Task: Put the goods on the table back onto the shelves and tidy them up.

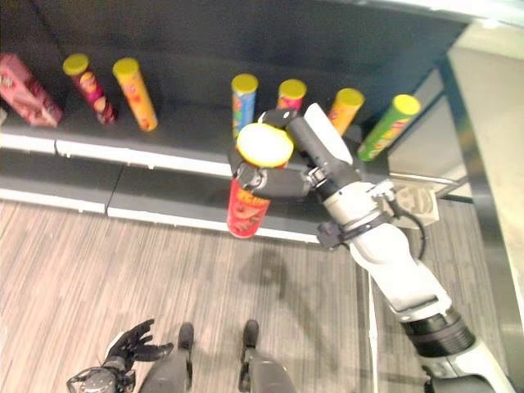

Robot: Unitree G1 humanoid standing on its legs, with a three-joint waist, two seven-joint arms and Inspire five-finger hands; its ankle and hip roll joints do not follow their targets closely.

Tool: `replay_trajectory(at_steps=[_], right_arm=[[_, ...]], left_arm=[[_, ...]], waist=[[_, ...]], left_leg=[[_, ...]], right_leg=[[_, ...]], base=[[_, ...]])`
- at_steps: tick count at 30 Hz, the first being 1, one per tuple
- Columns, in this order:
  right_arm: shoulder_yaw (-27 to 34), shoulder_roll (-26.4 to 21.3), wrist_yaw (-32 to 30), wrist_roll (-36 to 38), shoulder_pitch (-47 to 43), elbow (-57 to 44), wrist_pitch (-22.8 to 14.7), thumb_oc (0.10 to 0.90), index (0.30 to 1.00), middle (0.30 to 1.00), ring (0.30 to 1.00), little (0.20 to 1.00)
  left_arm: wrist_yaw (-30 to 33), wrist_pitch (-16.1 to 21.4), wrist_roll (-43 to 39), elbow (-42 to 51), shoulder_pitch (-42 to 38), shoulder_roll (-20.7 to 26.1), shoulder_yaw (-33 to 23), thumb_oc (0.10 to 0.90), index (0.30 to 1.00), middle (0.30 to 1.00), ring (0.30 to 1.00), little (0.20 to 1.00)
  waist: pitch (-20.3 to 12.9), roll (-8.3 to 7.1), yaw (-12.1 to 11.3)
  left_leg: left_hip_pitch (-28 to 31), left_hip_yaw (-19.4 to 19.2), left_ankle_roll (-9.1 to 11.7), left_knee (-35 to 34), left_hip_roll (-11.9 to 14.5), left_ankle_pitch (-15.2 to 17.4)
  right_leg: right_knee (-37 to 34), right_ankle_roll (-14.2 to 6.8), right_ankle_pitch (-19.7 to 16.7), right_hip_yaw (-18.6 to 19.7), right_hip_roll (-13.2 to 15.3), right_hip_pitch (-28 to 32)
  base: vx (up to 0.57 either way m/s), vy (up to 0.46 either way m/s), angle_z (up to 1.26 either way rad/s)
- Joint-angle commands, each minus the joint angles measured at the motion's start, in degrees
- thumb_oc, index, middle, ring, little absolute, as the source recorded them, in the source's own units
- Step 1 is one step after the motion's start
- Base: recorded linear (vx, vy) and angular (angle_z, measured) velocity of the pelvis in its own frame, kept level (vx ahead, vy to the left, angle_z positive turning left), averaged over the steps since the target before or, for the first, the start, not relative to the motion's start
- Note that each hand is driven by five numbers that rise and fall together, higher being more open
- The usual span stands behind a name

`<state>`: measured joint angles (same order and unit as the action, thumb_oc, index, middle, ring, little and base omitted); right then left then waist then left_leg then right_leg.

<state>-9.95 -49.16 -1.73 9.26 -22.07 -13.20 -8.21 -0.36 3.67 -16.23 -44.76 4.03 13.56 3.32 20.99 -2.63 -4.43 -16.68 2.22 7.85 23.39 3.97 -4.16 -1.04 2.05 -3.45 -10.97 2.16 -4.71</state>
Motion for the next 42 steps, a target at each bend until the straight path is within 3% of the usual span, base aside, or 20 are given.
replay_trajectory(at_steps=[1,4,6,7,8,10,14,17,18,21,22,24,30,35,36,42], right_arm=[[5.0,-0.2,-3.4,-1.0,-4.5,-7.2,-4.7,0.400,0.300,0.300,0.300,0.300],[5.6,0.7,-5.1,-3.0,-3.3,-6.0,-4.3,0.400,0.300,0.300,0.300,0.300],[6.6,0.4,-6.1,-4.6,-2.1,-5.6,-3.8,0.400,0.300,0.300,0.300,0.300],[8.2,1.4,-6.2,-5.9,-0.2,-6.3,-3.5,0.400,0.300,0.300,0.300,0.300],[8.3,1.4,-6.2,-6.0,0.0,-6.4,-3.4,0.400,0.300,0.300,0.300,0.300],[8.5,4.4,-6.9,-9.1,-0.3,-8.0,-3.2,0.400,0.300,0.300,0.300,0.300],[7.3,6.8,-8.5,-12.8,-2.8,-7.2,-2.3,0.400,0.300,0.300,0.300,0.300],[6.5,7.8,-9.0,-13.7,-3.5,-6.9,-2.2,0.400,0.300,0.300,0.300,0.300],[6.0,8.0,-9.2,-13.9,-4.6,-7.0,-2.1,0.400,0.300,0.300,0.300,0.300],[4.7,8.3,-9.8,-14.6,-6.9,-7.0,-2.5,0.400,0.300,0.300,0.300,0.300],[4.7,8.2,-10.3,-14.9,-6.3,-6.7,-2.9,0.400,0.300,0.300,0.300,0.300],[3.6,8.8,-10.6,-16.7,-6.8,-7.0,-2.1,0.400,0.300,0.300,0.300,0.300],[2.3,9.6,-11.9,-20.3,-7.4,-6.5,-1.7,0.400,0.300,0.300,0.300,0.300],[0.0,10.2,-15.9,-26.3,-10.8,-1.9,0.0,0.400,0.300,0.300,0.300,0.300],[-1.4,9.7,-19.8,-33.6,-14.5,2.0,1.9,0.400,0.300,0.300,0.300,0.300],[-3.3,6.9,-27.3,-41.7,-23.6,12.4,5.9,0.400,0.300,0.300,0.300,0.300]], left_arm=[[1.2,0.9,-0.8,2.2,4.6,3.9,0.7,0.800,0.900,0.900,0.900,0.900],[2.1,0.9,0.4,1.7,4.9,5.0,0.8,0.800,0.900,0.900,0.900,0.900],[2.4,0.8,0.9,1.2,4.9,5.4,0.8,0.800,0.900,0.900,0.900,0.900],[2.5,0.9,2.3,0.2,4.9,5.2,1.1,0.800,0.900,0.900,0.900,0.900],[2.5,0.9,2.4,0.1,4.9,5.2,1.1,0.800,0.900,0.900,0.900,0.900],[2.4,0.9,5.2,-0.3,4.5,7.2,1.3,0.800,0.900,0.900,0.900,0.900],[3.5,0.9,4.7,-0.9,4.7,8.2,-0.3,0.800,0.900,0.900,0.900,0.900],[3.7,1.0,4.4,-1.0,4.4,8.8,-0.5,0.800,0.900,0.900,0.900,0.900],[3.9,1.1,4.0,-1.1,3.9,8.8,-0.3,0.800,0.900,0.900,0.900,0.900],[3.9,1.4,3.9,-0.8,3.6,8.6,0.0,0.800,0.900,0.900,0.900,0.900],[4.0,1.3,4.5,-0.6,3.6,8.9,0.1,0.800,0.900,0.900,0.900,0.900],[4.0,1.2,3.8,0.0,4.1,8.1,0.1,0.800,0.900,0.900,0.900,0.900],[4.3,1.4,2.9,1.9,5.1,6.6,0.6,0.800,0.900,0.900,0.900,0.900],[5.2,1.7,2.3,2.9,5.4,6.1,2.0,0.800,0.900,0.900,0.900,0.900],[5.9,2.0,2.4,3.7,5.4,6.4,3.1,0.800,0.900,0.900,0.900,0.900],[7.5,3.3,2.7,5.1,4.6,7.6,6.0,0.800,0.900,0.900,0.900,0.900]], waist=[[-3.7,-0.43,-0.2],[-5.1,0.04,-1.0],[-6.3,0.92,-1.1],[-7.8,2.31,-1.0],[-7.9,2.23,-1.1],[-8.4,2.68,-1.6],[-7.8,2.67,-2.4],[-7.0,2.74,-2.2],[-5.9,3.20,-1.8],[-4.9,3.65,-1.3],[-4.7,3.28,-1.0],[-4.6,2.96,-1.1],[-4.7,3.25,-1.2],[-4.2,4.00,-2.6],[-3.5,4.72,-3.8],[-1.2,6.49,-6.3]], left_leg=[[5.3,-3.9,-2.6,-5.6,0.7,10.1],[4.2,-0.5,-0.6,-20.4,8.7,0.3],[4.4,0.1,0.9,-26.3,10.3,-2.2],[5.6,-0.1,2.0,-27.5,9.6,-2.5],[5.6,-0.1,1.9,-27.4,9.5,-2.4],[6.2,-1.2,-0.6,-23.4,4.5,0.8],[8.8,-5.1,-4.0,-23.8,1.3,2.8],[9.1,-5.8,-4.5,-24.2,0.6,3.1],[9.3,-5.9,-4.7,-24.6,0.1,3.3],[9.5,-5.8,-4.5,-25.0,0.0,3.6],[9.1,-5.3,-4.4,-24.4,-0.3,3.9],[9.0,-5.1,-4.3,-24.0,-0.4,3.8],[8.3,-4.0,-3.4,-24.9,0.9,2.6],[7.7,-2.7,-2.6,-26.4,1.5,1.3],[6.9,-1.8,-2.4,-26.9,1.4,0.8],[4.6,-0.3,-2.2,-26.9,0.7,0.1]], right_leg=[[-1.6,-8.0,4.0,-2.0,3.6,4.1],[-2.4,-9.5,5.8,-1.7,5.7,5.4],[-3.0,-10.4,7.0,-1.3,6.4,7.0],[-3.7,-11.5,6.5,-1.4,8.0,8.8],[-3.7,-11.6,6.5,-1.4,8.1,8.9],[0.4,-13.0,4.6,0.2,14.2,8.1],[7.3,-13.1,1.9,0.1,18.1,3.7],[8.8,-13.0,0.4,0.6,17.4,1.5],[6.8,-12.7,0.1,0.4,15.6,-0.4],[2.3,-13.0,-1.8,-0.4,13.8,-2.7],[-1.5,-13.6,-1.6,1.6,13.0,-2.2],[-2.1,-13.4,-2.6,2.8,12.7,-1.4],[-3.5,-13.2,-2.8,1.4,12.0,-0.9],[-3.7,-13.1,-2.1,0.0,11.6,-0.6],[-3.5,-13.1,-1.9,-0.9,11.7,-0.7],[-2.7,-13.4,-1.7,-2.2,12.5,-1.8]], base=[[0.24,0.154,0.29],[0.31,0.300,0.05],[0.36,0.393,0.00],[0.41,0.481,-0.06],[0.37,0.494,-0.25],[0.30,0.571,-0.34],[0.09,0.308,-0.52],[0.01,0.157,-0.28],[-0.03,0.036,0.00],[0.01,-0.020,-0.06],[0.06,-0.077,0.14],[0.06,-0.090,0.42],[0.02,-0.100,0.24],[0.00,-0.074,0.03],[-0.03,-0.051,0.30],[-0.05,-0.017,0.18]])
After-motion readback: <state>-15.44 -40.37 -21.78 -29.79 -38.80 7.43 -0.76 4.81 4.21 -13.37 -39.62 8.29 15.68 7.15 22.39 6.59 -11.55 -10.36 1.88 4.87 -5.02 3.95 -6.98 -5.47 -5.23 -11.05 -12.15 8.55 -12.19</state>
